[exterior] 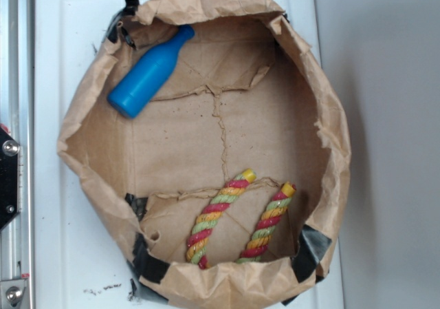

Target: Grab the blue bottle.

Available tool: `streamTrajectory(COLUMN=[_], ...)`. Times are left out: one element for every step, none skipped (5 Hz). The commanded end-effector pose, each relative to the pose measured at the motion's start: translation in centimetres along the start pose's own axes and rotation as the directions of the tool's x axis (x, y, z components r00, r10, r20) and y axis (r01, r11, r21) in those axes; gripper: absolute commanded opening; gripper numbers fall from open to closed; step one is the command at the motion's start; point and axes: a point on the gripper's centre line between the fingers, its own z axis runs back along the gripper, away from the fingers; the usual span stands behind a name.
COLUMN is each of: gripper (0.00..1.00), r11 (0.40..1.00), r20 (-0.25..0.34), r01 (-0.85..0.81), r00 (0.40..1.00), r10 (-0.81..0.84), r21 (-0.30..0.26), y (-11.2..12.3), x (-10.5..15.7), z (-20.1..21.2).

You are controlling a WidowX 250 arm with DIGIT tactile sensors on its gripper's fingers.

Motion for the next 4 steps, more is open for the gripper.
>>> streamTrajectory(gripper=[1.0, 1.0, 1.0, 1.0], r11=[1.0, 0.994, 0.979, 0.94], r20=[0.0, 0.04, 0.045, 0.093], r01=[0.0, -0.107, -0.203, -0.342], r00=[1.0, 0.994, 0.979, 0.936], r10=[0.0, 0.106, 0.201, 0.341], r21=[0.0, 0.036, 0.034, -0.005], y=[0.0, 0.8, 2.2, 4.8], x=[0.0, 5.0, 9.7, 12.5], z=[0.0, -0.6, -2.3, -4.0])
